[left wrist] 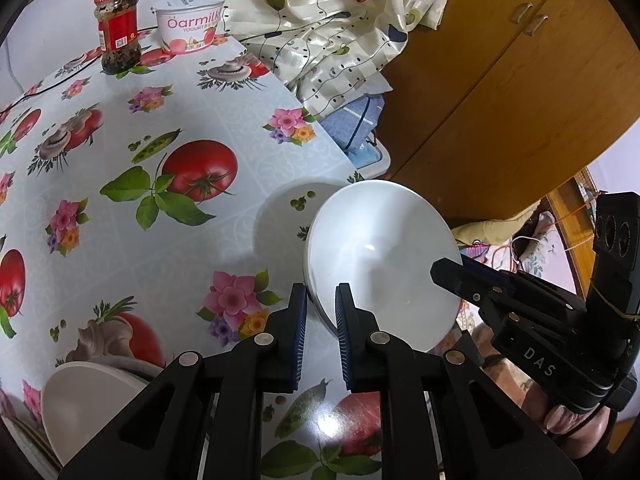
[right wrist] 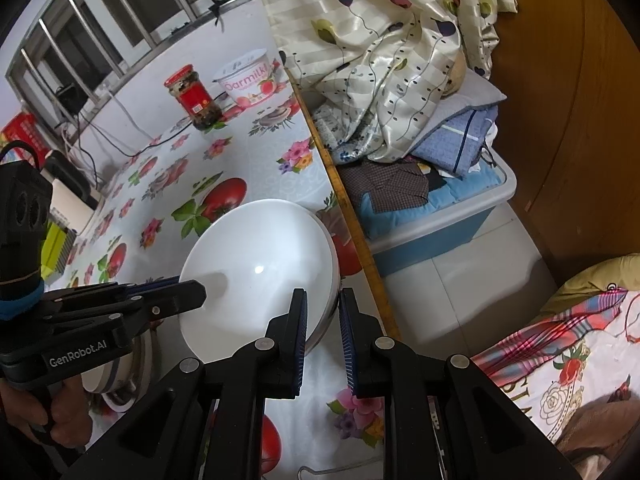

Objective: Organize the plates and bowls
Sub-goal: 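Carry the blue-striped white bowls with both grippers over the steel bowl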

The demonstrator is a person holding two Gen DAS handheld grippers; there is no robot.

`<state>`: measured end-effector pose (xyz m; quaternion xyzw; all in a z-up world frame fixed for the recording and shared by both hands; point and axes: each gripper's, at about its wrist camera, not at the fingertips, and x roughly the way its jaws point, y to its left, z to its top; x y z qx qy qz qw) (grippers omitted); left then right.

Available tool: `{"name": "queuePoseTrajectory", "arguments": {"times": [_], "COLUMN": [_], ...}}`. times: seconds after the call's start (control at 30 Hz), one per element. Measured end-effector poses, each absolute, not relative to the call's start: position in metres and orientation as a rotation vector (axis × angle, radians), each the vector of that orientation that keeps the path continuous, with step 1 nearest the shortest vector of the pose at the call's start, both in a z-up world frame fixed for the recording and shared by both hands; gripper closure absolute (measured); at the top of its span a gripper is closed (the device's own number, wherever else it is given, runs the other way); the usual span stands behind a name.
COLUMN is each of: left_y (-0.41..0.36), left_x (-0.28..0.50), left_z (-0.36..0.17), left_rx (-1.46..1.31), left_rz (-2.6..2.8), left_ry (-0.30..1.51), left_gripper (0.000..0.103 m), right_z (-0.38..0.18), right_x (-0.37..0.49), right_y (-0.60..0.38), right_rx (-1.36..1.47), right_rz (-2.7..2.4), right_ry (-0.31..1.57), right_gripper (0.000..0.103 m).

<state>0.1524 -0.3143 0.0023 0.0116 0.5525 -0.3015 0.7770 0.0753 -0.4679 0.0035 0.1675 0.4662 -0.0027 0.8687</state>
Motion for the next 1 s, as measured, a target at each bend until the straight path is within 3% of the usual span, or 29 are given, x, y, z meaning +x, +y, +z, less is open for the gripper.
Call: {"name": "queuePoseTrajectory", "arguments": {"times": [1.0], "left_y": [-0.274], "left_x": [0.130], "left_z": [0.051], "left_rx": [-0.016], "left_rz": [-0.628], "left_ry": [1.084], "left_gripper": [0.088], "right_z": [0.060], "right_x": [0.062], "right_y": [-0.431], "right_rx": [0.269], "right_rz": [0.041], "right_ry": [0.890], "right_gripper": [0.087]}}
